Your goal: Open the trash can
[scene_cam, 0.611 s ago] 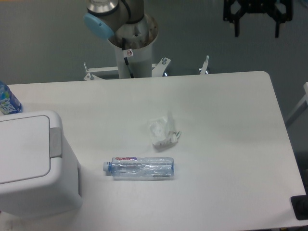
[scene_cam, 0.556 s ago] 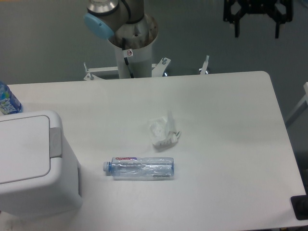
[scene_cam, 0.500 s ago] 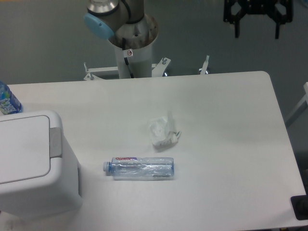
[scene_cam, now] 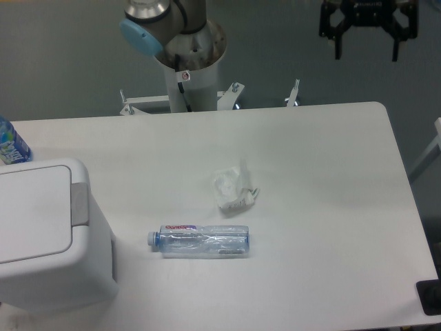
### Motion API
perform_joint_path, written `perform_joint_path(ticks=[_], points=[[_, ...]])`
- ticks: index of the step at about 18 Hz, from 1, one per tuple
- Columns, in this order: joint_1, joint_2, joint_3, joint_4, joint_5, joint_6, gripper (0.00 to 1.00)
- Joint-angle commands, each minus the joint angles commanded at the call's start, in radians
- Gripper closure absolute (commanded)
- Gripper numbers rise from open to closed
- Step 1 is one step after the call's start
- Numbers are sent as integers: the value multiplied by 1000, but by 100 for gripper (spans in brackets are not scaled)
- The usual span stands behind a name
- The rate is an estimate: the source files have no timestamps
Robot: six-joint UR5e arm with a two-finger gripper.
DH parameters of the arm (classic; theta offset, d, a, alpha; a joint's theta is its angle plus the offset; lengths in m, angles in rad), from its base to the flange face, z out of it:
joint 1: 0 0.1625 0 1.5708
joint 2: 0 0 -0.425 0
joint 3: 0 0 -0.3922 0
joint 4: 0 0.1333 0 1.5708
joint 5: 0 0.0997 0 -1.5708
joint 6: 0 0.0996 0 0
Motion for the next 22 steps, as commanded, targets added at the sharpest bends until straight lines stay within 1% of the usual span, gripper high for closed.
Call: perform_joint_path(ticks=[2, 3, 5, 7, 12, 13, 16, 18, 22], points=[[-37, -12, 5, 14, -2, -158, 0], [-63, -23, 8, 32, -2, -218, 0], [-112, -35, 6, 84, -3, -357, 0], [-160, -45, 6, 115, -3, -514, 0], [-311, -104, -1, 224, -3, -862, 0], [-337, -117, 2, 238, -3, -911, 0], [-388, -126, 12, 278, -14, -1053, 0], [-401, -132, 12, 311, -38, -1132, 0], [-453, -134, 9, 313, -55, -1188, 0]])
